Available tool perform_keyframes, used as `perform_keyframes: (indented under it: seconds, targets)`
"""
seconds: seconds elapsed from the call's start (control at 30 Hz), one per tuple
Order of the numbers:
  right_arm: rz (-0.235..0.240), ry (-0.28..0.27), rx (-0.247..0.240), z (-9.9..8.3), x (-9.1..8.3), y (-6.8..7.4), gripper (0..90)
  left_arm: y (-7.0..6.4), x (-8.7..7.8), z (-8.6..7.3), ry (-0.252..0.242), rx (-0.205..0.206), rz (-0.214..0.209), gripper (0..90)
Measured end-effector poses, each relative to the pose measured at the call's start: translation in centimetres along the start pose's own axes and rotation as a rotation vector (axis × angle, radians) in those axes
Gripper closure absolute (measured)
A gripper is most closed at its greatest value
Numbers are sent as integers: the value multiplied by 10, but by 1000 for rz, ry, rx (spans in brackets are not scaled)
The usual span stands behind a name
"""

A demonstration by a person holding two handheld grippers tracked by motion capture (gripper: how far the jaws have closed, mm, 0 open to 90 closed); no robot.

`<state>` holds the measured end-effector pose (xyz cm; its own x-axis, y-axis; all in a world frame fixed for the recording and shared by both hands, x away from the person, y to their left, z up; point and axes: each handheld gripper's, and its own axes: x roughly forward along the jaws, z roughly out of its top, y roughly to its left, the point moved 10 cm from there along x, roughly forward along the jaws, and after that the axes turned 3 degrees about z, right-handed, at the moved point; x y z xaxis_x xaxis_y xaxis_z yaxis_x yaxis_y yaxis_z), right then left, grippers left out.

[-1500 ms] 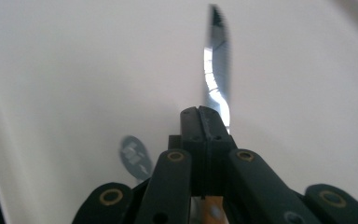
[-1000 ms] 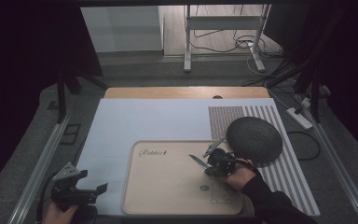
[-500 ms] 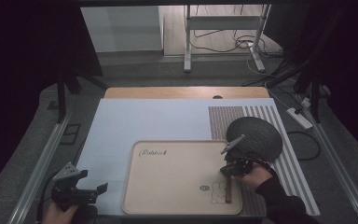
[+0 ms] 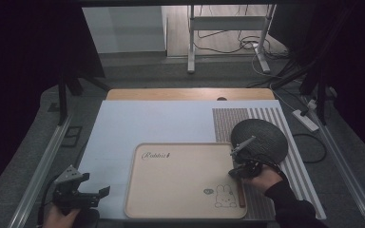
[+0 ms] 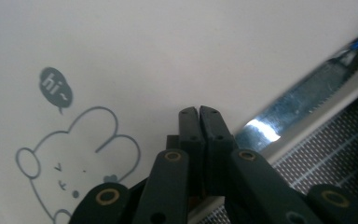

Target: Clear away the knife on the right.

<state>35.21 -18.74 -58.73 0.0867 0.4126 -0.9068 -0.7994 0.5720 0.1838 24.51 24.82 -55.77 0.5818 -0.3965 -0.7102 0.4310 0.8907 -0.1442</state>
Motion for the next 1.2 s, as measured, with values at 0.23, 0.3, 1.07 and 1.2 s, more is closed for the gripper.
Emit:
perform_keyframes:
  seconds: [0.23, 0.3, 1.07, 1.2]
  targets:
    - [-23, -69, -50, 12, -7, 7, 687, 0, 0, 0, 0, -2, -1, 24]
    - [-34, -88, -62, 15, -10, 9, 626, 0, 0, 0, 0, -2, -1, 24]
    - [-134, -170, -40, 10, -24, 4, 85, 0, 0, 0, 1, -3, -2, 24]
    - [-145, -188, -35, 10, -24, 4, 17, 0, 0, 0, 1, -2, -3, 24]
